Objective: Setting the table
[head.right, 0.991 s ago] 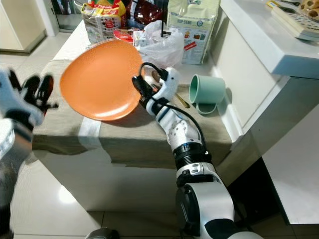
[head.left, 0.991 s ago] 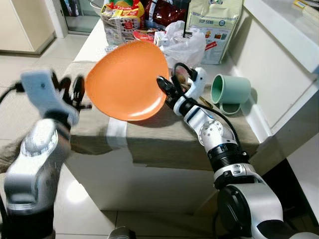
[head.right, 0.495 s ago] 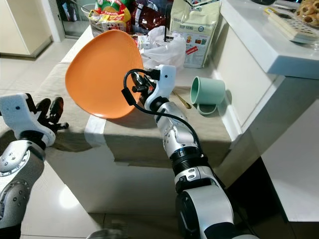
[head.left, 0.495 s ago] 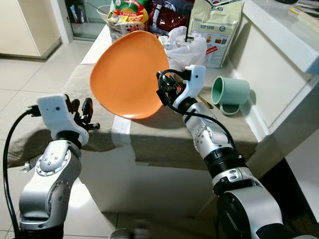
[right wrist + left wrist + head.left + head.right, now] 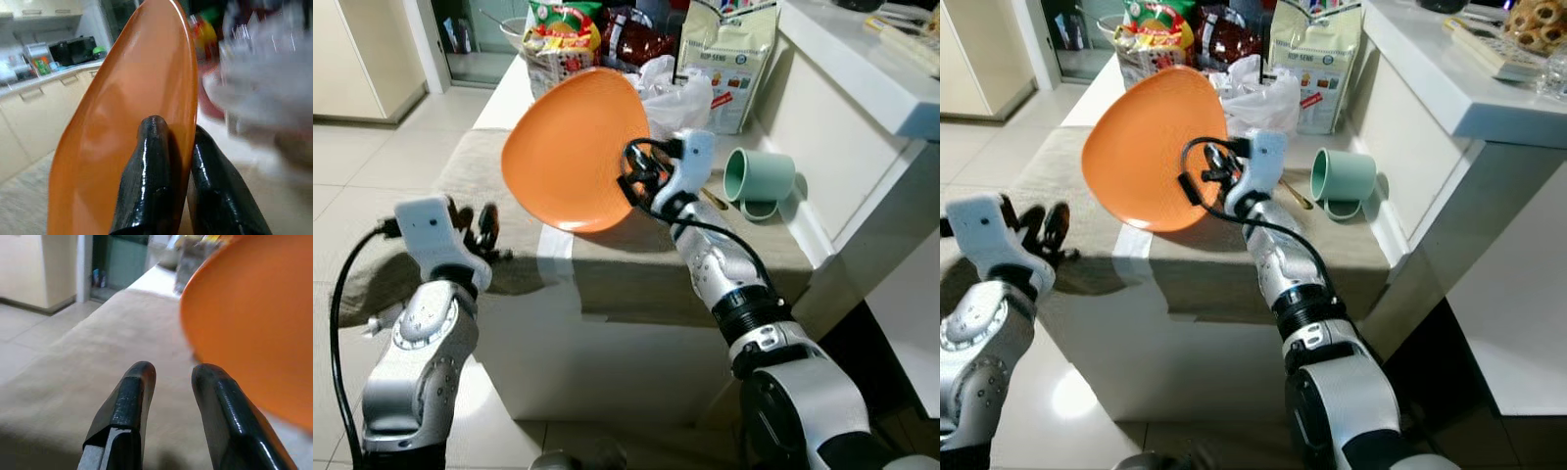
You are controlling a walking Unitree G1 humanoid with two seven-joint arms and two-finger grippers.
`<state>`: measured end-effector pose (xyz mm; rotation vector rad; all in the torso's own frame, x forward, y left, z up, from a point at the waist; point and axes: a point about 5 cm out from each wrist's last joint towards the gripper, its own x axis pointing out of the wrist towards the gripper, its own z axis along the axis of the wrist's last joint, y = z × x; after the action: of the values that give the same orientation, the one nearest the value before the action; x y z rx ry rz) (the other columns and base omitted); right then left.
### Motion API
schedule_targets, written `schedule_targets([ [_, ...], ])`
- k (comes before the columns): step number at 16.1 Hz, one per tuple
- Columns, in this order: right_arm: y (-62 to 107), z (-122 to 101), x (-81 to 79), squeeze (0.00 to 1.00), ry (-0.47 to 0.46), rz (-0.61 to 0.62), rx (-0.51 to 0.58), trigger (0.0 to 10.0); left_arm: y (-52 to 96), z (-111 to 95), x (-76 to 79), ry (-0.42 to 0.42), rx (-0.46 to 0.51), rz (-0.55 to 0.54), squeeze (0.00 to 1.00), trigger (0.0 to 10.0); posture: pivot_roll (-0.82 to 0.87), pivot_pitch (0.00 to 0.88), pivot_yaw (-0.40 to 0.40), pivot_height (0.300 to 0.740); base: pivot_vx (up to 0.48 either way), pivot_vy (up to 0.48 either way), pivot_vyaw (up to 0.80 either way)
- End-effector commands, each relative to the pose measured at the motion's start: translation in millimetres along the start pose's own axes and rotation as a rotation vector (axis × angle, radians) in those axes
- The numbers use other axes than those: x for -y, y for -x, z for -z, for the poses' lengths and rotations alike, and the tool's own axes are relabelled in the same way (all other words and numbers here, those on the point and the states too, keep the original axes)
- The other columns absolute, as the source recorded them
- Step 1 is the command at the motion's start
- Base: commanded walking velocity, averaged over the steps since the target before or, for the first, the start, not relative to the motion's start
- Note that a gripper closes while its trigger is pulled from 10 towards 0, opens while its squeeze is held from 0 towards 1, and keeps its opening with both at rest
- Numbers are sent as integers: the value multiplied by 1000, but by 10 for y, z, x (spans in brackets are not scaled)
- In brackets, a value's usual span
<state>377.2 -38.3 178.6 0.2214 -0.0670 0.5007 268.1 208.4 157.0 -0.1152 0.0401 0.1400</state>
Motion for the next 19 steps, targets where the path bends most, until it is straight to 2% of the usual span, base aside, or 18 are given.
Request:
schedule_targets([
  [1, 333, 573, 415, 0, 233, 170, -300, 10000, -1, 21, -26, -5, -1, -13, 0, 10000, 47, 48, -48, 740, 0, 0, 0],
  [6, 340, 630, 406, 0, 110, 177, -318, 10000, -28, 6, 8, -12, -2, 1, 0, 10000, 44, 47, -44, 740, 0, 0, 0],
  [7, 339, 660, 413, 0, -111, 215, -325, 10000, -30, 12, 15, -9, -4, 9, 0, 10000, 45, 49, -42, 740, 0, 0, 0],
  [8, 333, 658, 429, 0, -262, 243, -322, 10000, -28, 16, 16, -4, -4, 9, 0, 10000, 46, 49, -41, 740, 0, 0, 0],
  [10, 322, 625, 474, 0, -409, 281, -301, 10000, -27, 9, 14, 16, -3, 6, 0, 10000, 47, 50, -40, 740, 0, 0, 0],
  [13, 326, 607, 523, 0, -481, 315, -286, 10000, -27, 4, 10, 10, 1, 4, 0, 10000, 47, 50, -40, 740, 0, 0, 0],
  [15, 355, 687, 511, 0, -626, 334, -325, 10000, -33, 20, 3, 34, -8, 3, 0, 10000, 46, 47, -39, 740, 0, 0, 0],
  [16, 386, 738, 519, 0, -668, 357, -349, 10000, -38, 34, -19, 54, -14, -8, 0, 10000, 46, 43, -39, 740, 0, 0, 0],
  [19, 429, 803, 529, 0, -725, 390, -380, 10000, -41, 73, -91, 101, -33, -40, 0, 10000, 45, 38, -36, 740, 0, 0, 0],
])
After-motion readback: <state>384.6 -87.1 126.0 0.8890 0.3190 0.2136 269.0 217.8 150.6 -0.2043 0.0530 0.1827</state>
